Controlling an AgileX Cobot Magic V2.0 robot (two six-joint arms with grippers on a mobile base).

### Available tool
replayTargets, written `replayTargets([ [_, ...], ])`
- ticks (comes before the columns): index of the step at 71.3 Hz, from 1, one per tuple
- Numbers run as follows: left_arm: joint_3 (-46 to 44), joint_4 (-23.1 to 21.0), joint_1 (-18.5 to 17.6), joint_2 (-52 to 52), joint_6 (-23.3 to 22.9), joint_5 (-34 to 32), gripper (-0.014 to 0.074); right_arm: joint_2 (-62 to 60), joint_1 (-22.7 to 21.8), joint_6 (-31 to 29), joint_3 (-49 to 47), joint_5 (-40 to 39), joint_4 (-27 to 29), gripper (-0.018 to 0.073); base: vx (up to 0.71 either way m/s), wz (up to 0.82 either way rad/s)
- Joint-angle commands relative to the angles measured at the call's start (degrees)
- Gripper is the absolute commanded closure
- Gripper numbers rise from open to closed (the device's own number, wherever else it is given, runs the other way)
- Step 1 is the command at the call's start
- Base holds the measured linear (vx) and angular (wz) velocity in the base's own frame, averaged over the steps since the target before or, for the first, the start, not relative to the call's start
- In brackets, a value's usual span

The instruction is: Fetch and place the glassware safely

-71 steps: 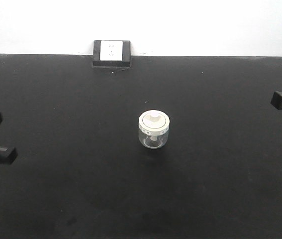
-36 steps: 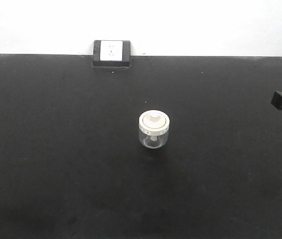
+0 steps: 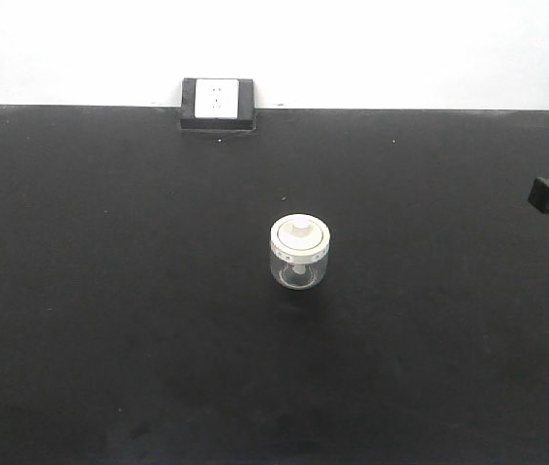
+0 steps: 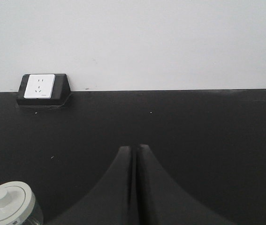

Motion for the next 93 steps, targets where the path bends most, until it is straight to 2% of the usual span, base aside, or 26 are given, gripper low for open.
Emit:
replayTargets([
  [1, 1.8, -2.9, -0.8, -2.4, -0.5, 1.3, 0.0594, -0.8, -0.1, -0.3, -1.5, -0.4, 0.0, 0.0559, 0.0, 0.0],
  [18, 1.8, -4.3, -3.6, -2.2, -0.5, 5.4, 0.0594, -0.9, -0.1, -0.3, -1.5, -0.4, 0.0, 0.0559, 0.0, 0.0],
  [45, 1.8, -4.3, -4.0, -2.2, -0.5, 6.4, 0.0594, -0.9, -0.1, -0.3, -1.5, -0.5, 0.0, 0.0559, 0.0, 0.0],
  [52, 1.8, -6.1, -4.0, -2.2, 0.0, 6.4, 0.0594, -0.9, -0.1, -0.3, -1.5, -0.5, 0.0, 0.0559, 0.0, 0.0],
  [59, 1.8, -9.3, -4.0, -2.2, 3.2, 6.4, 0.0594, -0.9, -0.1, -0.3, -1.5, -0.5, 0.0, 0.0559, 0.0, 0.0],
  [65, 1.8, -11.7, -4.0, -2.2, 9.0, 6.4, 0.0594, -0.9, -0.1, -0.3, -1.5, -0.5, 0.0, 0.0559, 0.0, 0.0],
  [72, 1.8, -14.2, -4.0, -2.2, 12.9, 6.3, 0.0594, -0.9, -0.1, -0.3, -1.5, -0.4, 0.0, 0.0559, 0.0, 0.0],
  [93, 1.8, -14.7, -3.8, -2.2, 14.5, 6.1, 0.0594, -0.9, -0.1, -0.3, -1.5, -0.4, 0.0, 0.0559, 0.0, 0.0],
])
